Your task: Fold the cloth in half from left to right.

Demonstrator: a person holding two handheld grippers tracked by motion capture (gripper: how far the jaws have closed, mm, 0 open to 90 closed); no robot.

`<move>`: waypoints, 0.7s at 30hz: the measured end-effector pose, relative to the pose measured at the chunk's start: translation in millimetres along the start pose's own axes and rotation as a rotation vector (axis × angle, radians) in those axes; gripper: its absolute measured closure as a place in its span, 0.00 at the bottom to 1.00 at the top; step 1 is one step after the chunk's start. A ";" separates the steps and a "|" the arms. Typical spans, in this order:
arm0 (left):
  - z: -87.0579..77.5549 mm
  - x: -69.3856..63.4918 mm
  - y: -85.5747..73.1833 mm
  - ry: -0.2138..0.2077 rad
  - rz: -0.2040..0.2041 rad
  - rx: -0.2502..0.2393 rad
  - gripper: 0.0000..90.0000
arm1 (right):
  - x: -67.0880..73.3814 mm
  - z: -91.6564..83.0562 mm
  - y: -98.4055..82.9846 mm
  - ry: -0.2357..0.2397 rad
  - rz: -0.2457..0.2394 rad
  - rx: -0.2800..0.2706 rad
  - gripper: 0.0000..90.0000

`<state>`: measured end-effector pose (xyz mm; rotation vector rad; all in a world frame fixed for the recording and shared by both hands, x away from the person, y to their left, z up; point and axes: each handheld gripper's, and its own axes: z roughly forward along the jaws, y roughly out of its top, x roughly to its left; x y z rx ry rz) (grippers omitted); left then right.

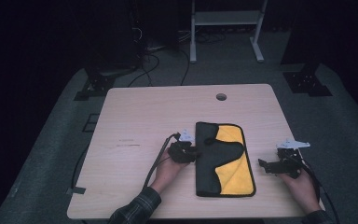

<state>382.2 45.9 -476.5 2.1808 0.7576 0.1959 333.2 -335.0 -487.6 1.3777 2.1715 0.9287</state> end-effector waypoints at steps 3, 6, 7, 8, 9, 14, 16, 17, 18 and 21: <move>0.1 -1.4 -0.1 -0.011 -0.002 0.001 0.92 | 0.0 0.0 0.0 0.000 0.000 0.000 0.03; -2.4 0.0 -0.5 -0.020 -0.008 0.011 0.94 | 0.0 0.0 0.0 0.000 0.000 0.000 0.03; -4.3 2.0 -1.7 -0.030 -0.021 0.013 0.94 | 0.0 0.0 0.0 0.000 0.000 0.000 0.03; -5.6 3.6 -2.9 -0.037 -0.026 0.012 0.94 | 0.0 0.0 0.0 0.000 0.000 0.000 0.03; -8.3 5.3 -4.9 -0.044 -0.041 0.011 0.95 | 0.0 0.0 0.0 0.000 0.000 0.000 0.03; -23.2 12.2 -14.9 -0.045 -0.046 0.025 0.95 | 0.0 0.0 0.0 0.000 0.000 0.000 0.03; -31.3 15.3 -20.6 -0.043 -0.053 0.027 0.95 | 0.0 0.0 0.0 0.000 0.000 -0.001 0.03; -35.1 17.0 -23.2 -0.041 -0.053 0.030 0.95 | 0.0 0.0 0.0 0.000 0.000 0.000 0.03; -39.0 18.8 -25.8 -0.040 -0.056 0.034 0.95 | 0.0 0.0 0.0 0.000 0.000 0.000 0.03; -49.3 25.1 -32.9 -0.023 -0.059 0.041 0.95 | 0.1 0.0 0.0 0.000 0.001 -0.001 0.03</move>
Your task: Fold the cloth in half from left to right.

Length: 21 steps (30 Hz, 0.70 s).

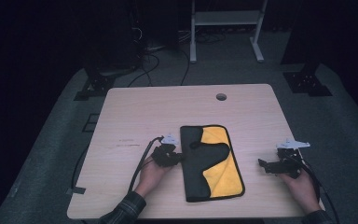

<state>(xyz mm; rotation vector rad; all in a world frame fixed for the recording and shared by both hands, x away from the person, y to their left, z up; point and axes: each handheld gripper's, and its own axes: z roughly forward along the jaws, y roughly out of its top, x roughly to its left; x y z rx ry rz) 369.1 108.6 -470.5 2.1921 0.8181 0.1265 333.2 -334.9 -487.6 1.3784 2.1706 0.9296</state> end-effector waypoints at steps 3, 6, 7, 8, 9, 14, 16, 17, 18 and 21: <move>-10.2 9.9 -7.6 0.008 -0.009 0.004 0.95 | 0.0 0.0 0.0 0.000 -0.001 0.000 0.03; -16.7 16.1 -12.1 0.031 -0.007 0.002 0.95 | 0.1 -0.1 -0.1 -0.001 0.000 0.000 0.03; -19.2 18.2 -13.2 0.043 0.004 0.006 0.95 | 0.2 -0.1 -0.1 -0.002 0.001 0.000 0.03; -21.4 20.3 -14.1 0.057 0.009 0.010 0.95 | 0.3 -0.2 -0.1 -0.002 0.001 0.000 0.03; -23.3 22.3 -15.0 0.071 0.008 0.009 0.95 | 0.5 -0.2 -0.2 -0.001 0.000 0.000 0.03; -29.6 25.7 -21.0 0.075 -0.003 0.008 0.95 | 0.6 -0.1 -0.2 -0.001 0.000 0.000 0.03; -31.8 22.8 -23.5 0.076 0.000 0.012 0.95 | 0.6 -0.1 -0.2 -0.001 0.000 0.000 0.03; -32.7 22.5 -24.5 0.076 -0.001 0.012 0.95 | 0.6 -0.2 -0.2 -0.001 0.000 0.000 0.03; -33.4 22.5 -25.3 0.074 -0.004 0.011 0.95 | 0.6 -0.1 -0.2 -0.001 0.000 0.000 0.03; -35.2 23.0 -27.9 0.084 -0.009 0.001 0.88 | 0.6 -0.2 -0.2 -0.001 0.001 0.001 0.03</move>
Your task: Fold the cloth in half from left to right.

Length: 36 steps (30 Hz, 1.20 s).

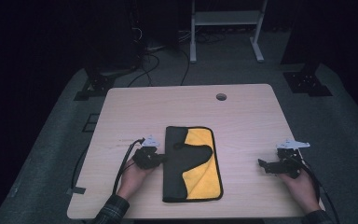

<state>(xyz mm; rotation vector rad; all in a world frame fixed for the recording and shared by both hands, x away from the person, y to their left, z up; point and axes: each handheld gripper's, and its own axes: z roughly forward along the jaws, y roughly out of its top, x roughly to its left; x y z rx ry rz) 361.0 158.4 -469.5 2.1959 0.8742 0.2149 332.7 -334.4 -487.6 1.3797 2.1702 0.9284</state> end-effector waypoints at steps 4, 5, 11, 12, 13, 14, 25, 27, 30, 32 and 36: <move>-6.7 1.4 -3.1 0.030 0.007 -0.012 0.63 | 0.0 0.0 0.0 0.000 0.000 0.000 0.03; -9.0 2.2 -4.6 0.034 0.006 -0.013 0.57 | 0.0 0.0 0.0 0.000 0.000 0.000 0.03; -21.6 4.6 -21.3 0.118 0.041 -0.004 0.25 | 0.1 0.1 0.1 -0.002 -0.001 -0.001 0.03; -23.5 5.3 -24.3 0.126 0.039 0.005 0.20 | 0.2 0.1 0.1 -0.003 -0.001 -0.001 0.03; -25.2 6.5 -27.2 0.118 0.033 0.009 0.18 | 0.2 0.2 0.1 -0.003 -0.002 -0.002 0.03; -26.7 7.5 -29.9 0.114 0.026 0.019 0.15 | 0.2 0.1 0.1 -0.003 -0.001 -0.002 0.03; -45.6 16.6 -58.1 0.125 0.039 0.021 0.00 | -0.9 1.2 1.2 0.004 -0.011 -0.001 0.03; -47.7 18.0 -63.0 0.131 0.049 0.002 0.00 | -0.9 1.4 1.8 0.004 -0.010 0.002 0.03; -49.3 19.4 -66.4 0.132 0.050 -0.015 0.00 | -0.8 1.6 2.7 0.005 -0.010 0.008 0.03; -49.3 19.3 -66.4 0.133 0.050 -0.015 0.00 | -0.2 1.1 3.4 0.005 -0.013 0.014 0.06; -49.2 19.1 -66.7 0.134 0.047 -0.018 0.00 | 2.7 -1.1 6.7 0.011 -0.028 0.019 0.09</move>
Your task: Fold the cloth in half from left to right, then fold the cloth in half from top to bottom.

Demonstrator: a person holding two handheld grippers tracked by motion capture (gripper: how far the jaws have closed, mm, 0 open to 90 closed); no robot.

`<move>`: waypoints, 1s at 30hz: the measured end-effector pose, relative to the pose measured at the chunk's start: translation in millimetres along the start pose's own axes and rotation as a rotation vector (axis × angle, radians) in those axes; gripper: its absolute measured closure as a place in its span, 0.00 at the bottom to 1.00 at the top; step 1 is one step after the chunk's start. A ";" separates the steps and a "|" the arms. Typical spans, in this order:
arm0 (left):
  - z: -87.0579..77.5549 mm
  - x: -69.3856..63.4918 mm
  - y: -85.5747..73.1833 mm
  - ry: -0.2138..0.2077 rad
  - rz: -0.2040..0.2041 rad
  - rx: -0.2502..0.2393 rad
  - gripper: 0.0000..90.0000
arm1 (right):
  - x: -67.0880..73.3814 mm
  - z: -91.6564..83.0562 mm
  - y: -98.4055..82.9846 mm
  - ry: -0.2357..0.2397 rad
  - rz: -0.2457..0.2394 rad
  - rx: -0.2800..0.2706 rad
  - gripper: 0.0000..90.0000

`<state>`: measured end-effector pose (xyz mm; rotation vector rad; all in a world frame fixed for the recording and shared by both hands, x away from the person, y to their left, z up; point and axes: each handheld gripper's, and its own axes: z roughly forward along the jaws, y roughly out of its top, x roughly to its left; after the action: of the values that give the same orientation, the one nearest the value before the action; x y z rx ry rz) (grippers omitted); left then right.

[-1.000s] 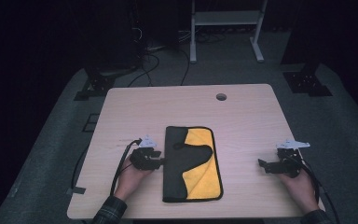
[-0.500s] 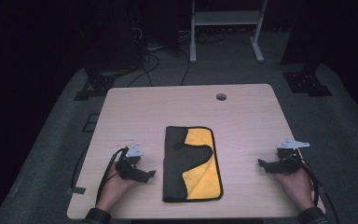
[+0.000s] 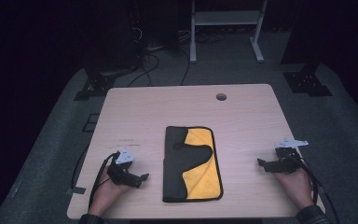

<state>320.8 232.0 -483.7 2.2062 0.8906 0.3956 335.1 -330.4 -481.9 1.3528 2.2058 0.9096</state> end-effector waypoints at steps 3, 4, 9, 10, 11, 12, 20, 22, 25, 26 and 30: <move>0.0 0.0 0.0 0.000 0.000 0.000 0.00 | 2.6 -4.7 5.7 0.026 0.000 -0.023 0.15; -0.1 0.0 0.0 0.000 0.000 0.001 0.00 | 3.8 -5.6 7.8 0.036 -0.003 -0.028 0.15; -0.4 0.5 0.0 0.006 -0.008 0.004 0.00 | 6.9 -4.1 14.8 0.068 -0.002 -0.027 0.15; -0.3 0.5 0.1 0.006 -0.008 0.004 0.00 | 7.5 -3.6 16.3 0.079 0.001 -0.024 0.15; -0.1 0.7 0.3 0.007 -0.009 0.004 0.00 | 7.9 -3.2 17.7 0.089 -0.004 -0.023 0.15; 0.1 1.1 0.5 0.005 -0.007 0.004 0.00 | 9.2 -2.9 19.4 0.097 -0.007 -0.020 0.15; 0.8 1.4 1.0 0.012 -0.008 0.003 0.00 | 15.3 -2.6 34.3 0.145 -0.020 -0.047 0.18; 0.7 1.6 1.2 0.010 -0.007 0.006 0.00 | 18.2 -3.0 40.1 0.150 -0.028 -0.063 0.18; 1.3 1.6 1.3 0.007 -0.008 0.002 0.00 | 22.3 -1.4 46.9 0.158 -0.040 -0.066 0.18; 1.3 1.6 1.3 0.007 -0.008 0.003 0.00 | 24.1 -0.8 49.3 0.162 -0.044 -0.067 0.18; 1.3 1.7 1.3 0.007 -0.008 0.003 0.00 | 33.7 2.9 59.6 0.179 -0.071 -0.068 0.19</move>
<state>323.3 231.9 -483.6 2.2041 0.9039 0.3986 359.3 -280.3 -442.0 1.1952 2.3158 1.1073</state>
